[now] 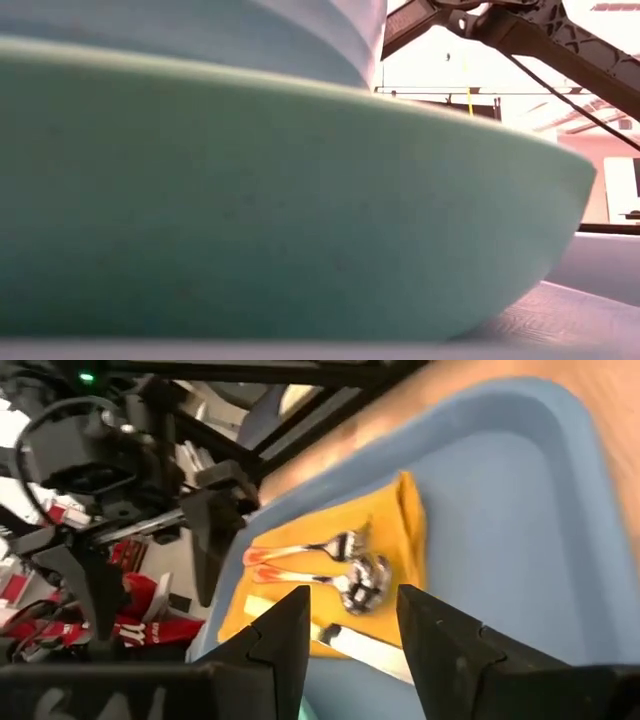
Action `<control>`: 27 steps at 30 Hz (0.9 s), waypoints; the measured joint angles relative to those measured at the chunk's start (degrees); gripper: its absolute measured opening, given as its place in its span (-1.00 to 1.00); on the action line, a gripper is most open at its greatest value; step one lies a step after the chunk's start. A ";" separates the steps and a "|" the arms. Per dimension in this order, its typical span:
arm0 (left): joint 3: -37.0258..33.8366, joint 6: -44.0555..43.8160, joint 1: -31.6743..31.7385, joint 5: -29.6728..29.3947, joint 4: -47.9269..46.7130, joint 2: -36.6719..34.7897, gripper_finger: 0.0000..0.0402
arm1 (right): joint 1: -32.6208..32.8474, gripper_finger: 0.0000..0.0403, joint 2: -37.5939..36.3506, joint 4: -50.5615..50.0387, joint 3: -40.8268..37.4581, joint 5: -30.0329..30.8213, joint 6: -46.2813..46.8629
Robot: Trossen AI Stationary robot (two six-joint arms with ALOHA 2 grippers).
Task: Set up tray
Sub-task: Put the light yellow table knife to the right of the orange spoon on the yellow table napkin
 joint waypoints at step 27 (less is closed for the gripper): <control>0.02 5.95 3.54 7.15 5.33 0.02 0.98 | 8.12 -0.98 -17.63 -15.11 -1.17 6.69 -31.74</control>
